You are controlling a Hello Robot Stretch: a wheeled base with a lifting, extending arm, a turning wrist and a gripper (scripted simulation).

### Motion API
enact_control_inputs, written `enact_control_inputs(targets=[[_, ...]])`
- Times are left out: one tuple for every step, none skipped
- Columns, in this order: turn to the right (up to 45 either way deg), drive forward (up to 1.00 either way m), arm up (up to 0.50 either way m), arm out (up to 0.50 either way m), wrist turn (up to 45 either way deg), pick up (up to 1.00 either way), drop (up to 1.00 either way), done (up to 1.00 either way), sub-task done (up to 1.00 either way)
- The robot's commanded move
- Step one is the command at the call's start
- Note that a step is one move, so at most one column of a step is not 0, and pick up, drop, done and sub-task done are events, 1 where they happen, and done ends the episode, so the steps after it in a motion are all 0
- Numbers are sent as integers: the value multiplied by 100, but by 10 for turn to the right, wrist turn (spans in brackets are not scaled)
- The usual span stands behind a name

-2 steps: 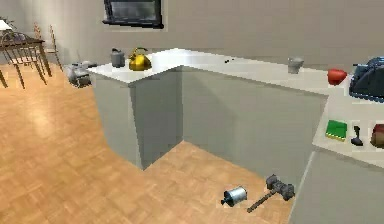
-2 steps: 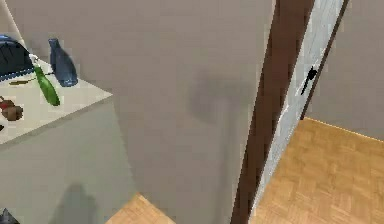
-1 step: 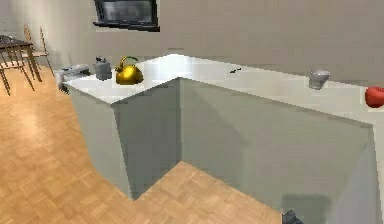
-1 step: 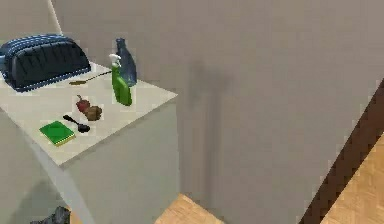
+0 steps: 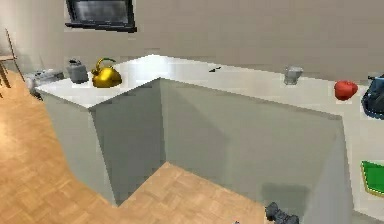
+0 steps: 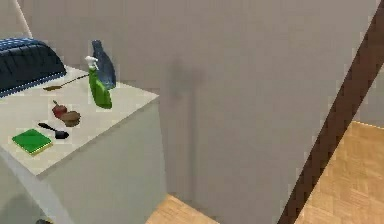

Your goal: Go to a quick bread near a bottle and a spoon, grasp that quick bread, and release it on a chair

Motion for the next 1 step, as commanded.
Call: enact_control_inputs(targets=[[0, 15, 0, 0, 0, 0, 0, 0, 0]])
